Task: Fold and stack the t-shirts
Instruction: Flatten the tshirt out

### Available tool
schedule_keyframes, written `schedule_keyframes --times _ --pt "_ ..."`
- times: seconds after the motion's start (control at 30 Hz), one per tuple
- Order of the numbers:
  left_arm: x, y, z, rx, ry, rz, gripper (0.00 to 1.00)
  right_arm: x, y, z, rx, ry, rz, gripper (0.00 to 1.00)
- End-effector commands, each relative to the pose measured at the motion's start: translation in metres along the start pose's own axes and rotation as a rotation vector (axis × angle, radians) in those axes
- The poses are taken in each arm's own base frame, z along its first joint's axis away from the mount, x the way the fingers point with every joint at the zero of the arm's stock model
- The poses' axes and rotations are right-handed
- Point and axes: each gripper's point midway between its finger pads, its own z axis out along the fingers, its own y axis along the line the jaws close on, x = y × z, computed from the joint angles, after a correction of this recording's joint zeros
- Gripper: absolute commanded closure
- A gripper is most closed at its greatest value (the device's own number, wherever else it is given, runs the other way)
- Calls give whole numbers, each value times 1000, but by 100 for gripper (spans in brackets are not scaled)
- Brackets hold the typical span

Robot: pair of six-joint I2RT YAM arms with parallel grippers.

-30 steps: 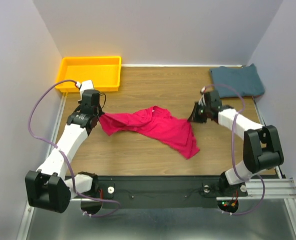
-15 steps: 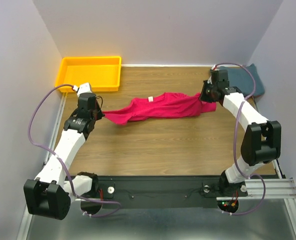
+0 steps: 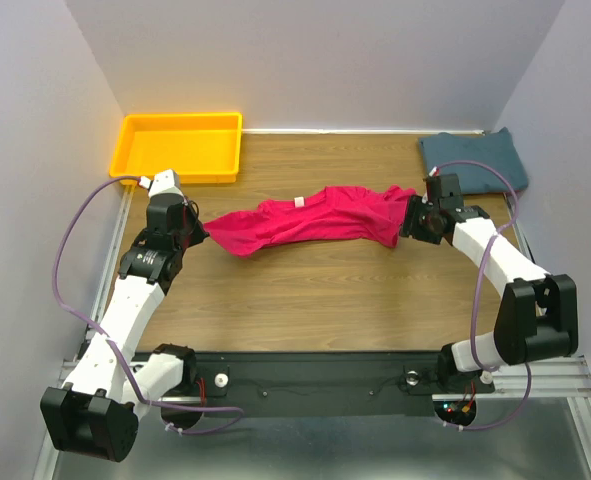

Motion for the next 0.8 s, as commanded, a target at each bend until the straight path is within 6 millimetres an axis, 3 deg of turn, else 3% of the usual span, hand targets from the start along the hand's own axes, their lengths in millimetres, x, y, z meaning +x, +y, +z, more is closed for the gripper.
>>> schedule_keyframes --times 0.0,0.2,0.43,0.67,0.77 --pt "-3 -1 -1 21 -23 -6 100 13 8 0 -95 -7 -95 41" --pt "-10 -3 -3 21 -44 -6 100 24 27 15 -223 40 -160 29" --pt "-16 0 -4 1 -59 6 100 16 40 44 -270 41 -187 29" --pt "-18 3 -5 -15 -73 7 100 8 50 60 -311 39 -217 40" --pt "-27 7 -8 -40 -101 10 100 1 52 63 -311 29 -221 62"
